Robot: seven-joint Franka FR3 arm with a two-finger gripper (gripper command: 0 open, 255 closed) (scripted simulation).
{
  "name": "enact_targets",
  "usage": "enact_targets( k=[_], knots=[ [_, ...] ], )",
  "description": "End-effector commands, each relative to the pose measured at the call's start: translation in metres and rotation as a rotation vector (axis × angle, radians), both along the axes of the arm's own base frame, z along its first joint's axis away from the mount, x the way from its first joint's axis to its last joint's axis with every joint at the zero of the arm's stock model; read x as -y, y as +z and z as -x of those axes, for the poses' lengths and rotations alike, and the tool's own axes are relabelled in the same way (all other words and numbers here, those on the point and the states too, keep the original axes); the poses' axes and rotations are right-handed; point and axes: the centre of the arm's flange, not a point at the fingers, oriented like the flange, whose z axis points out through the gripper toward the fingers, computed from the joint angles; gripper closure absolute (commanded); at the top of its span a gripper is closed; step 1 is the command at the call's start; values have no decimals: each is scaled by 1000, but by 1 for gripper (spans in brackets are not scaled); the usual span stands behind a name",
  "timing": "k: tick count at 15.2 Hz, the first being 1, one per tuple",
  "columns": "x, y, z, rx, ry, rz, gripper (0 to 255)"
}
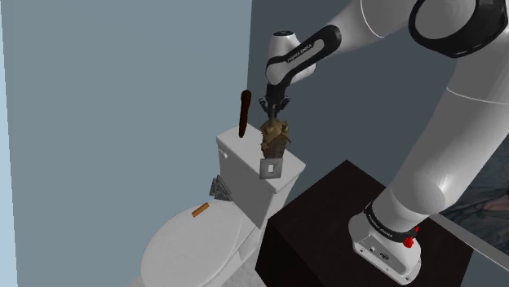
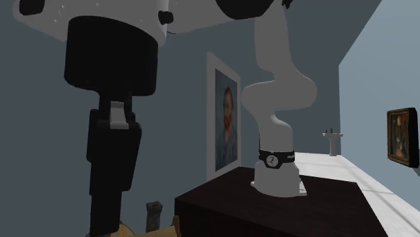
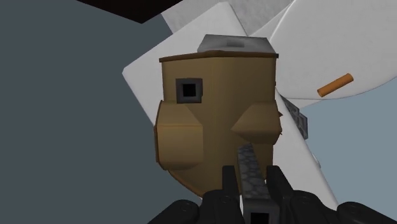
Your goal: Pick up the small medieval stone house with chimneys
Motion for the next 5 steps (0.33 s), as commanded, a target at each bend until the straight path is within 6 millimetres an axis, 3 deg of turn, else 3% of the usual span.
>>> enact_targets(
  k=[1, 5],
  knots=[
    [0, 11, -1, 2, 0, 0, 255],
    [0, 23, -1, 2, 0, 0, 255]
  ],
)
